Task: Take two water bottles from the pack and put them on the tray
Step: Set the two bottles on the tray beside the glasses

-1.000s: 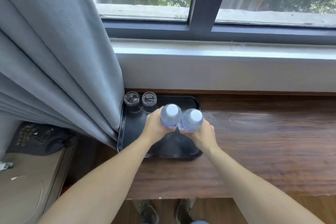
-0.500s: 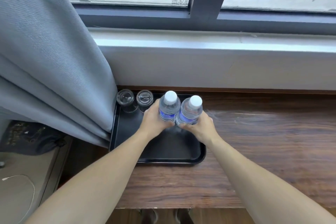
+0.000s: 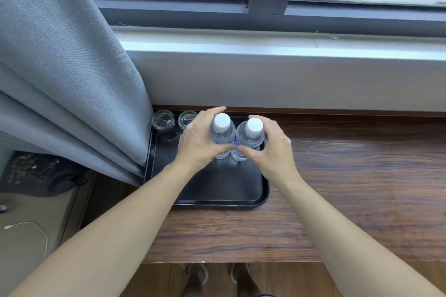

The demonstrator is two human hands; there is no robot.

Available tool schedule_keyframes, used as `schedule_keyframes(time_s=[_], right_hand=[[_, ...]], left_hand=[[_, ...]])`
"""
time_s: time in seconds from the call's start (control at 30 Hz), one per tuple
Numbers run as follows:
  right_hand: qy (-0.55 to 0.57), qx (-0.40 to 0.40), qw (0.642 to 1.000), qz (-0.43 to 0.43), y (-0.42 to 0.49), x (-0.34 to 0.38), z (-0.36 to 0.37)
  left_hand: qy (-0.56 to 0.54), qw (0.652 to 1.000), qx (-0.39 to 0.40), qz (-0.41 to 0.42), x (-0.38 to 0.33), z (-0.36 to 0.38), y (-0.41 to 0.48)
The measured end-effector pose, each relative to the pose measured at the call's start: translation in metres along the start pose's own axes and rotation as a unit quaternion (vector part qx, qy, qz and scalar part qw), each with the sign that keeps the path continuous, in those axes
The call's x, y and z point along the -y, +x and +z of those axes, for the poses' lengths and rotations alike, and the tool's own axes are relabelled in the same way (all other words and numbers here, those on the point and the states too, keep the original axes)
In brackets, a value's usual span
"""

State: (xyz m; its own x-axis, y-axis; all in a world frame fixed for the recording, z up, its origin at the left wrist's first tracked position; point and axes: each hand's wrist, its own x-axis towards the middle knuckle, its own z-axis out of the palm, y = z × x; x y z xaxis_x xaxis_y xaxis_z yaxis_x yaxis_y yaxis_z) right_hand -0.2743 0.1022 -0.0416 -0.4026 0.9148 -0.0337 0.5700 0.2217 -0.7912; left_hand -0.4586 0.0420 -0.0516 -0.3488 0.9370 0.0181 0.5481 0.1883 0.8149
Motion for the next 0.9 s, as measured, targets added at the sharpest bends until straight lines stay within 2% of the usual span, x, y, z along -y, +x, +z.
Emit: schedule_keyframes(time_s=[0.07, 0.13, 0.23, 0.33, 0.4, 0.53, 0.6, 0.7, 0.8, 0.9], right_hand=[[-0.091, -0.012, 0.996, -0.006, 0.003, 0.007, -0.002], [-0.149, 0.013, 0.989, -0.005, 0.007, 0.011, -0.009], [-0.151, 0.091, 0.984, -0.021, 0.018, 0.019, -0.030], [-0.209, 0.183, 0.959, -0.061, 0.032, 0.032, -0.047], [-0.257, 0.190, 0.946, -0.058, 0.038, 0.037, -0.048], [-0.298, 0.142, 0.943, -0.045, 0.042, 0.043, -0.044], [-0.249, 0.152, 0.956, -0.020, 0.043, 0.035, -0.044], [-0.112, 0.232, 0.966, 0.015, 0.040, 0.015, -0.041], [-0.079, 0.210, 0.974, 0.025, 0.038, -0.005, -0.028], [-0.090, 0.176, 0.980, 0.030, 0.037, -0.011, -0.018]], left_hand=[[0.019, 1.000, 0.000, -0.021, -0.004, 0.002, -0.002], [0.003, 0.999, 0.033, 0.012, -0.006, -0.006, -0.002], [-0.001, 0.991, 0.118, 0.068, -0.009, -0.030, 0.006], [0.067, 0.973, 0.186, 0.115, -0.013, -0.048, 0.023], [0.083, 0.971, 0.189, 0.118, -0.014, -0.048, 0.030], [0.066, 0.982, 0.144, 0.099, -0.007, -0.039, 0.029], [0.047, 0.981, 0.174, 0.069, 0.001, -0.036, 0.024], [0.003, 0.976, 0.219, 0.010, 0.011, -0.031, 0.014], [0.009, 0.985, 0.170, -0.028, 0.019, -0.016, 0.008], [0.011, 0.993, 0.104, -0.050, 0.021, -0.005, 0.007]])
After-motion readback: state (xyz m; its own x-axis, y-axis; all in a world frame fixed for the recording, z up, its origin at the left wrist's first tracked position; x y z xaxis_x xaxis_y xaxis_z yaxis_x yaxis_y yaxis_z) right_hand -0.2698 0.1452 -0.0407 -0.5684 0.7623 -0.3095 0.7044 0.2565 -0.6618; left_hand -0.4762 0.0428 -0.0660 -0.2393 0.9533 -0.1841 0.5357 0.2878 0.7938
